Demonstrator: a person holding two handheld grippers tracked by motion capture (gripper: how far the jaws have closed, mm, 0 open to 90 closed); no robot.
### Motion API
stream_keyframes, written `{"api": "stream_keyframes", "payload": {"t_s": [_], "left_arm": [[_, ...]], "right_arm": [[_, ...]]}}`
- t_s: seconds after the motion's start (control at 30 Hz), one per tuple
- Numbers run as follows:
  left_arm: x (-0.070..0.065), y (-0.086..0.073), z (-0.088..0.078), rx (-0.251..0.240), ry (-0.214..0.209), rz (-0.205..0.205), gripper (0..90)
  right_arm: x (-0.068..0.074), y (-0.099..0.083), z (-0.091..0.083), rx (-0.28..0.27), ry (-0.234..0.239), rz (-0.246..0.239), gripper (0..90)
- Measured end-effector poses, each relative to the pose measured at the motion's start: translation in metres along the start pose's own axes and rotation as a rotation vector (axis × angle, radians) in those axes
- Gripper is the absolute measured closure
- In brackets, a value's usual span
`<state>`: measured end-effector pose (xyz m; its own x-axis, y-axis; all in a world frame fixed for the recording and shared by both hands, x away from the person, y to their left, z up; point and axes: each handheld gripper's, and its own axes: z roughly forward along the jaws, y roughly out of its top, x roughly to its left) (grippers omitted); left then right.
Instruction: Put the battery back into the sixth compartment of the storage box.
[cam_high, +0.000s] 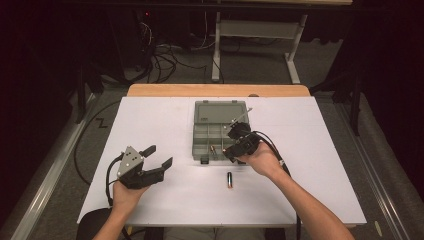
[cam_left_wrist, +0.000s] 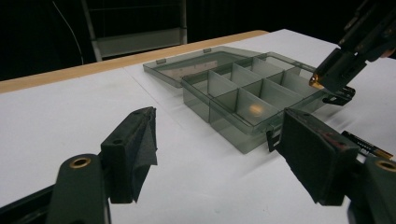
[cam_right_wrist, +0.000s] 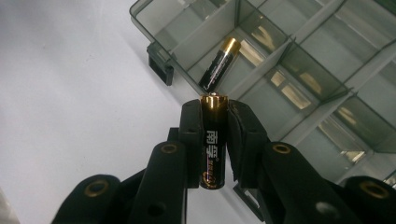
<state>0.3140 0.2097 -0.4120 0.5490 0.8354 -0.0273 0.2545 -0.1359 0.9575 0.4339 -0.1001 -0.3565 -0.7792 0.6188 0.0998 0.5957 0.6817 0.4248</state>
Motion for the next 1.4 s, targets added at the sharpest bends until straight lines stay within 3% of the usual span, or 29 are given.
{"api": "stream_keyframes", "payload": {"t_s": [0.37, 0.87, 1.0, 1.07, 1.33, 1.37, 1.4], "left_arm": [[-0.001, 0.000, 0.000, 0.007, 0.006, 0.006, 28.2], [0.002, -0.003, -0.008, 0.001, 0.019, -0.028, 27.8], [0.003, -0.004, -0.008, 0.004, -0.001, -0.067, 27.7], [0.003, -0.004, -0.007, 0.008, 0.005, -0.062, 27.7], [0.005, -0.004, -0.006, 0.014, 0.007, -0.063, 27.7], [0.004, -0.004, -0.006, 0.015, 0.007, -0.062, 27.7], [0.004, -0.005, -0.006, 0.016, 0.006, -0.061, 27.7]], "right_arm": [[-0.002, 0.016, 0.001, -0.004, -0.019, -0.021, 79.0], [-0.009, 0.032, 0.006, -0.034, -0.025, 0.020, 78.8], [-0.006, 0.037, 0.012, -0.050, -0.021, -0.004, 78.8], [-0.003, 0.038, 0.017, -0.046, -0.030, -0.025, 78.8], [-0.005, 0.039, 0.024, -0.040, -0.022, 0.006, 77.9], [-0.005, 0.038, 0.023, -0.033, -0.027, 0.014, 72.4], [-0.005, 0.038, 0.023, -0.033, -0.027, 0.014, 72.4]]}}
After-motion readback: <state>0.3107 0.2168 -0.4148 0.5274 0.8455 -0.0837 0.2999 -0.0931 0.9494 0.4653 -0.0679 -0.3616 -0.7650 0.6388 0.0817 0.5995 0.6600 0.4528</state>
